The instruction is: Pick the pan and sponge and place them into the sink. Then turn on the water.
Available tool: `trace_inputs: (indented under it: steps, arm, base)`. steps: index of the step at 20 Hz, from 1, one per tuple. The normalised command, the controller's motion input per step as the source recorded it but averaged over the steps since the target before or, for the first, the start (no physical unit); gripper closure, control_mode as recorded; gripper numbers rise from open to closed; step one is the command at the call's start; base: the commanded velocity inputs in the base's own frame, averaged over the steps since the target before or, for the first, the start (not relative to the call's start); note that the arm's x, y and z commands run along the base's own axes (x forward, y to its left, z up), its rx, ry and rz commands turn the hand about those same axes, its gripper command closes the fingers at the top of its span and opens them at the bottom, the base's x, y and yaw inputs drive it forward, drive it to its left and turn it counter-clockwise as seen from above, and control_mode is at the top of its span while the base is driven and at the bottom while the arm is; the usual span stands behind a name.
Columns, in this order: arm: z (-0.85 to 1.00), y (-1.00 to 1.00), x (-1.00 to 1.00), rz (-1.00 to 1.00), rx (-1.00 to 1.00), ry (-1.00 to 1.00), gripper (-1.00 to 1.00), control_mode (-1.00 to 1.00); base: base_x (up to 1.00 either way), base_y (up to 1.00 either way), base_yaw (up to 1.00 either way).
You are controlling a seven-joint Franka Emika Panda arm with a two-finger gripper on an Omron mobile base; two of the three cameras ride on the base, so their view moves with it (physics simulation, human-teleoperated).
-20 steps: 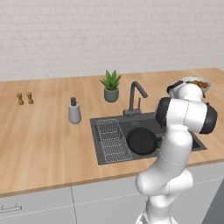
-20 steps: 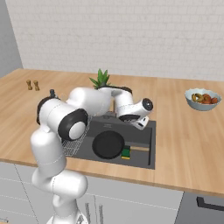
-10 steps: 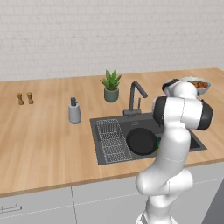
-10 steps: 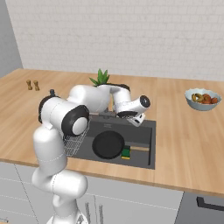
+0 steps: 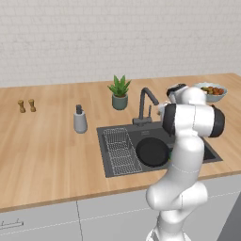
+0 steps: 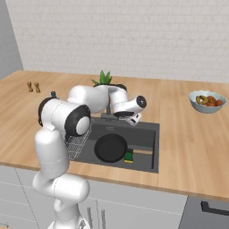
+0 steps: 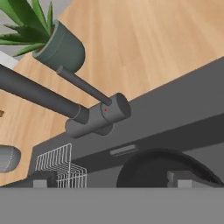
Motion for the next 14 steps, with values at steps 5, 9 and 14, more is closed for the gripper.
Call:
trace_inputs:
  steps: [5, 9, 14]
  arm:
    - [0.00, 0.19, 0.23, 0.00, 0.08, -0.04, -1.00, -1.00]
    - [-0.04, 0.20, 0.33, 0.00, 0.03, 0.00, -1.00, -1.00]
    - [-0.07, 0.05, 0.39, 0.00, 0.02, 0.00, -1.00, -1.00]
  base:
    - [0.00, 0.00, 0.00]
    - [0.00, 0.00, 0.00]
    - [0.00, 0.00, 0.00]
